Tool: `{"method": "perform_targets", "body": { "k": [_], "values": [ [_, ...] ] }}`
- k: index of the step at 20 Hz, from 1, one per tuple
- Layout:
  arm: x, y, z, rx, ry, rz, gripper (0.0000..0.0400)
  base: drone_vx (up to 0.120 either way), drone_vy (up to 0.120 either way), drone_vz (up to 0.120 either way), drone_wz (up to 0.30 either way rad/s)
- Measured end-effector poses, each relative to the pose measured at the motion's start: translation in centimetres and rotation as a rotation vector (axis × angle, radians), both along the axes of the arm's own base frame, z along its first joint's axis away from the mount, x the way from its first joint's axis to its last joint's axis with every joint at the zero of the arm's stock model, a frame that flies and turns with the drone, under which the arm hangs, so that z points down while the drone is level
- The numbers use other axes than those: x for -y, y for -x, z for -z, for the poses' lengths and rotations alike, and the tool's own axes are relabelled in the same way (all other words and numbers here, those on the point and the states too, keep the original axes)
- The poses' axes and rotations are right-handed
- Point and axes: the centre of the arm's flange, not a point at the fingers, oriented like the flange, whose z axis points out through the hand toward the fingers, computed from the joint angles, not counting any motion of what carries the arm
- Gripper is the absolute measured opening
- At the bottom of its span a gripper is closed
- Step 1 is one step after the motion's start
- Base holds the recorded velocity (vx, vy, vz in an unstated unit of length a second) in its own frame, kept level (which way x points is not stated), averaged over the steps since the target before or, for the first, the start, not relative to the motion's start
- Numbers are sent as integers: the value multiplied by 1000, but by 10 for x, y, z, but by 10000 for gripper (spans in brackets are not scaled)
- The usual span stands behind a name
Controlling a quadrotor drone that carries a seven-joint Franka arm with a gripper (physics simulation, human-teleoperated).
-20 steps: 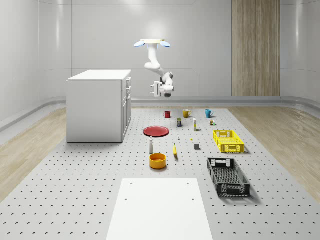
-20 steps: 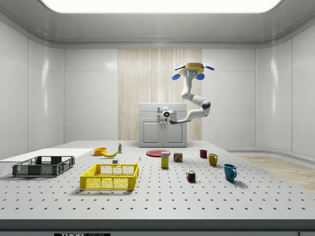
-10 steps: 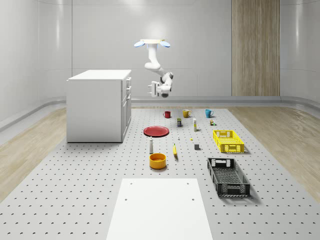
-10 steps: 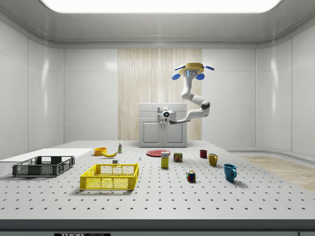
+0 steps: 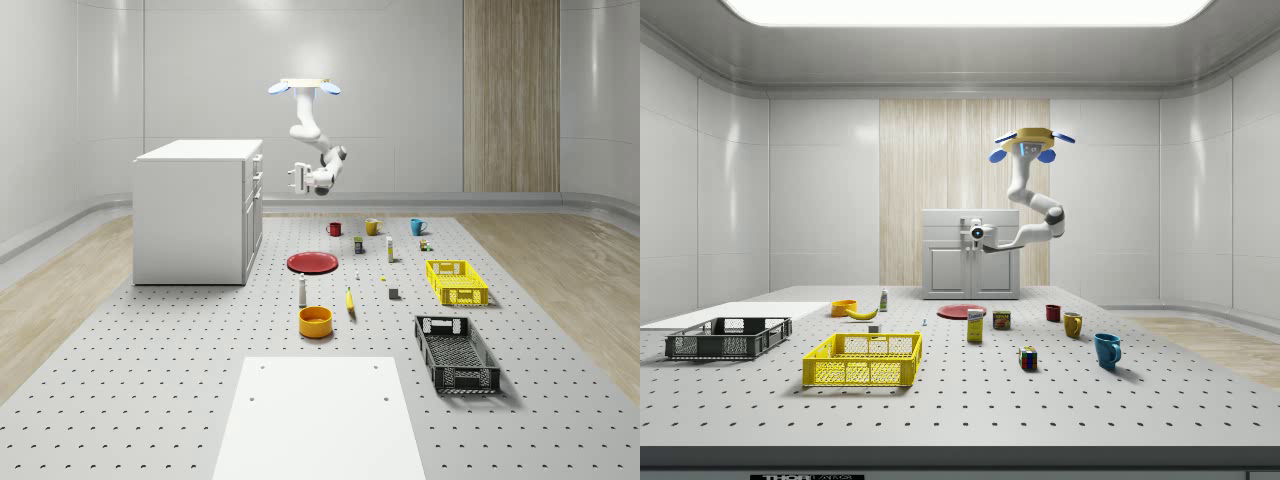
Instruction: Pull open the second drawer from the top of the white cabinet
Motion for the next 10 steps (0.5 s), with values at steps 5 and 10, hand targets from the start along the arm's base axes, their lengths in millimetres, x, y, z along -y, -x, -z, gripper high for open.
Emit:
{"method": "perform_targets", "body": {
  "k": [5,10],
  "values": [
    [-29,0,0,0,0,0,300,0,0,0,0],
    [-57,0,0,0,0,0,300,0,0,0,0]
  ]
}}
